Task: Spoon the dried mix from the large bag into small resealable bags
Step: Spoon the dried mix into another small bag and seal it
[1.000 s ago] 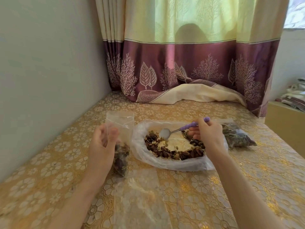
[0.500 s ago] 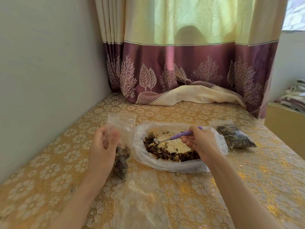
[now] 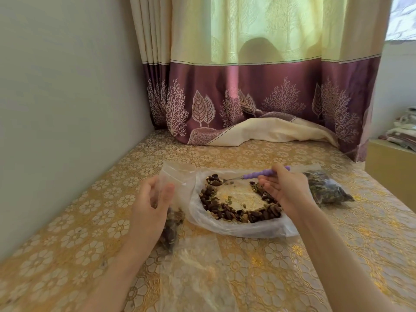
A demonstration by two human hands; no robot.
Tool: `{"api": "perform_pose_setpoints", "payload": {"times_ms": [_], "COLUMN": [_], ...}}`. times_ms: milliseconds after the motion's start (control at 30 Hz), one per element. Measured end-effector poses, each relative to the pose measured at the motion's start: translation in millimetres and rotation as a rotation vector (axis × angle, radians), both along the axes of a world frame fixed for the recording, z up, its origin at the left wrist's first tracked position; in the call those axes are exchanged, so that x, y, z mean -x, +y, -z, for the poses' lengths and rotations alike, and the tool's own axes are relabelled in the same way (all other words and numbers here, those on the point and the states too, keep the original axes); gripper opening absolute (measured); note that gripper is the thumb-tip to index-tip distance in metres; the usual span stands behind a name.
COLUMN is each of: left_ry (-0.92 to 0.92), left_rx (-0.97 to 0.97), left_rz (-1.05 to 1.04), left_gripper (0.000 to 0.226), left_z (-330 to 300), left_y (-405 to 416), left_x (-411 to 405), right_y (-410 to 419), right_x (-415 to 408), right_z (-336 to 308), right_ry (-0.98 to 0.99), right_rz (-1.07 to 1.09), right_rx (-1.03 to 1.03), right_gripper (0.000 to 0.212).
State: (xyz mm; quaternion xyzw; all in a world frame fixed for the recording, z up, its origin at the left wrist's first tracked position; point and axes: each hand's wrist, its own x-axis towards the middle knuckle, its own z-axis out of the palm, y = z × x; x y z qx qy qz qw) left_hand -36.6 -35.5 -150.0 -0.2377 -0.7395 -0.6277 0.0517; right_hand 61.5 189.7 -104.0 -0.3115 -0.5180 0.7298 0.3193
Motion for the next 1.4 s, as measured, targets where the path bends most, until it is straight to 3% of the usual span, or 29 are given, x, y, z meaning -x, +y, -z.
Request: {"api": "perform_pose_setpoints", "payload": {"times_ms": [233,400,633,767,1067,1167,1267,1400], "left_ry": [0.015,-0.008,-0.029,-0.026,-0.024,-0.043,-0.038,-0.016], "left_rx": [0.075,0.084,0.007,-0.033,-0.100,-0.145,-0.151,-0.175], "left_rz": [0.026,0.024,0.042,0.050,-0.025,-0.027,-0.028,-0.026], "left_gripper": [0.076,0.084,0.079,0.062,0.081,0.090,0.078,0.083], "left_z": [0,1,-3,-6,-1,-2,-4,-5], "left_y": [1,1,2,2,1,-2,-2,-3], "left_x": [-4,-4,-6,-8,-1,-1,-2,-1], "right_y": [-31,-48,-60,-55,-34,-20,-6,8], "right_x": [-11,-8,-5,-6,-3,-3,-3,-3], "right_z": [-41,-44,-42,-41,-32,-24,-9,5], "right_ry": [0.237,0.270,0.325,0.338,0.352,0.281,0.077,-0.046], "right_rz": [-0.057,-0.168,-0.413,-0.455,-0.021,0.052,0.137,0.176], "right_rx": [-0.208,-0.263,-0.418,-0.410,-0.268,-0.359,-0.585,-0.746], "right_gripper": [0.036,0.031,0.042,0.023,0.034,0.036,0.037,0.036]}}
